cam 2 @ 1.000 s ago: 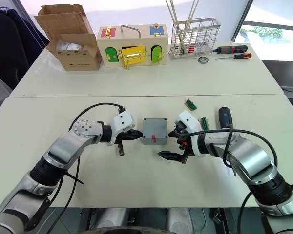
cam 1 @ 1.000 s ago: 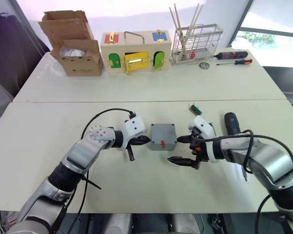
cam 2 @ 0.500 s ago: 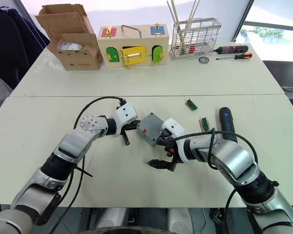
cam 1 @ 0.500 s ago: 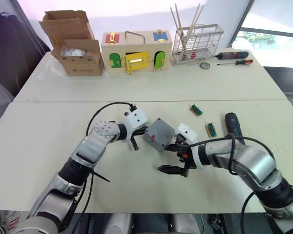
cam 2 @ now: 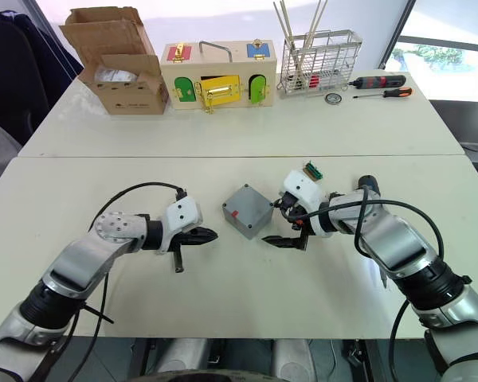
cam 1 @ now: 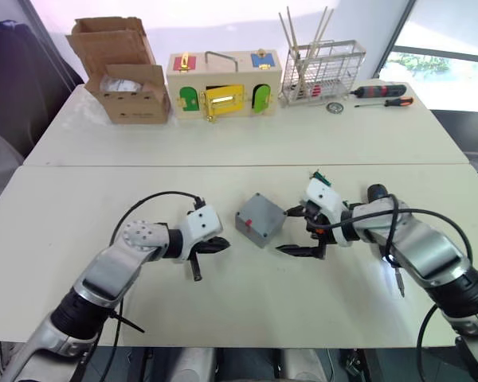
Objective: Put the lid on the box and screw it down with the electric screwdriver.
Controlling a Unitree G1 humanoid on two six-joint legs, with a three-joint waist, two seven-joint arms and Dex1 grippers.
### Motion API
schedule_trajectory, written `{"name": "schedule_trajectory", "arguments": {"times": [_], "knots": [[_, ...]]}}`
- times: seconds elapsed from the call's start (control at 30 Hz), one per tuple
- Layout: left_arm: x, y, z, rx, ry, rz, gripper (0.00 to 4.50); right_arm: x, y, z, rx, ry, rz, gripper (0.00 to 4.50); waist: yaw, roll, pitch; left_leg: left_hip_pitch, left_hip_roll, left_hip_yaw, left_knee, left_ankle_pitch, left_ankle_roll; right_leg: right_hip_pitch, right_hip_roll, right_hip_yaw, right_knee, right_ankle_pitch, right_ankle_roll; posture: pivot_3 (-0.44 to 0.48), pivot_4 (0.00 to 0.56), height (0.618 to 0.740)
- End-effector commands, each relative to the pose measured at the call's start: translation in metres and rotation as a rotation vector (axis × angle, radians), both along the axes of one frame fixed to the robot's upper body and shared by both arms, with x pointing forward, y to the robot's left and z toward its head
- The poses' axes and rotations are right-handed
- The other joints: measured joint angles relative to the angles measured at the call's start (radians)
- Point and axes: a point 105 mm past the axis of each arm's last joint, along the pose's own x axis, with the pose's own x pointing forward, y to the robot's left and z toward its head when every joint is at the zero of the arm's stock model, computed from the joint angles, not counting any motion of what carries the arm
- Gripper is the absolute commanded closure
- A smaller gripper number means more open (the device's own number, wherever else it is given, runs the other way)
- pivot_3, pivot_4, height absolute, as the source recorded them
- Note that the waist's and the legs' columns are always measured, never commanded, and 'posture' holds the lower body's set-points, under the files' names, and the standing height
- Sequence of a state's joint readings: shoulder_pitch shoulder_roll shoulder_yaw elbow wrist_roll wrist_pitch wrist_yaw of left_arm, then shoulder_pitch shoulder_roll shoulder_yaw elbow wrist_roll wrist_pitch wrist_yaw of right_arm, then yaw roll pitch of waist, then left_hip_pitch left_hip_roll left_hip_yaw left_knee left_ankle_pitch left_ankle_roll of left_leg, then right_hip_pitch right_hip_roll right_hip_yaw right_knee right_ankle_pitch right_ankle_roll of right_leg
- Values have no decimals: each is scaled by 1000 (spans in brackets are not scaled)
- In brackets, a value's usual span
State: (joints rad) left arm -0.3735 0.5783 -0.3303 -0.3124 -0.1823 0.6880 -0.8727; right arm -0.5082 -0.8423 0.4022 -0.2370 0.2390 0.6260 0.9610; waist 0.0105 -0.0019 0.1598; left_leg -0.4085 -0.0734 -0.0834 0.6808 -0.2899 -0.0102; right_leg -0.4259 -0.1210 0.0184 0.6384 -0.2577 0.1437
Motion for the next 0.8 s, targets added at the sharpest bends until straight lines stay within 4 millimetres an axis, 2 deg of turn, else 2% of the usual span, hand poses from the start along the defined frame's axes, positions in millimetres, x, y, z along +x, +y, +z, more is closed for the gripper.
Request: {"name": "schedule_trajectory", "arguments": {"times": [0.03, 0.1, 0.23, 0.6, 0.8], "knots": [[18, -7, 1, 0, -76, 68, 4500, -6, 19, 14, 33, -28, 110, 22, 0, 0, 0, 0, 0, 0, 0, 0, 0, 0, 0, 0, 0, 0, 0, 0, 150, 730], [25, -7, -1, 18, -108, 89, 4500, -11, 23, 15, 46, -14, 128, 22, 0, 0, 0, 0, 0, 0, -1, 0, 0, 0, 0, 0, 0, 0, 0, 0, 150, 730], [32, -11, 6, -17, -135, 107, 4500, -20, 27, 14, 62, 6, 127, 22, 3, 0, 0, 0, 0, 0, 0, 0, 0, 0, 0, 0, 0, 0, 0, 0, 150, 730], [34, -12, 10, -24, -133, 88, 4500, -28, 26, 8, 78, 33, 56, 22, 2, 0, 0, 0, 0, 0, 0, 0, -1, -1, 0, 0, 1, 0, 0, 0, 150, 730], [19, -12, 6, -7, -92, 19, 4500, -17, 12, 8, 43, -12, -21, 22, 2, 0, 0, 0, 0, 0, 0, 0, -1, -1, 0, 0, 1, 0, 0, 0, 150, 730]]}}
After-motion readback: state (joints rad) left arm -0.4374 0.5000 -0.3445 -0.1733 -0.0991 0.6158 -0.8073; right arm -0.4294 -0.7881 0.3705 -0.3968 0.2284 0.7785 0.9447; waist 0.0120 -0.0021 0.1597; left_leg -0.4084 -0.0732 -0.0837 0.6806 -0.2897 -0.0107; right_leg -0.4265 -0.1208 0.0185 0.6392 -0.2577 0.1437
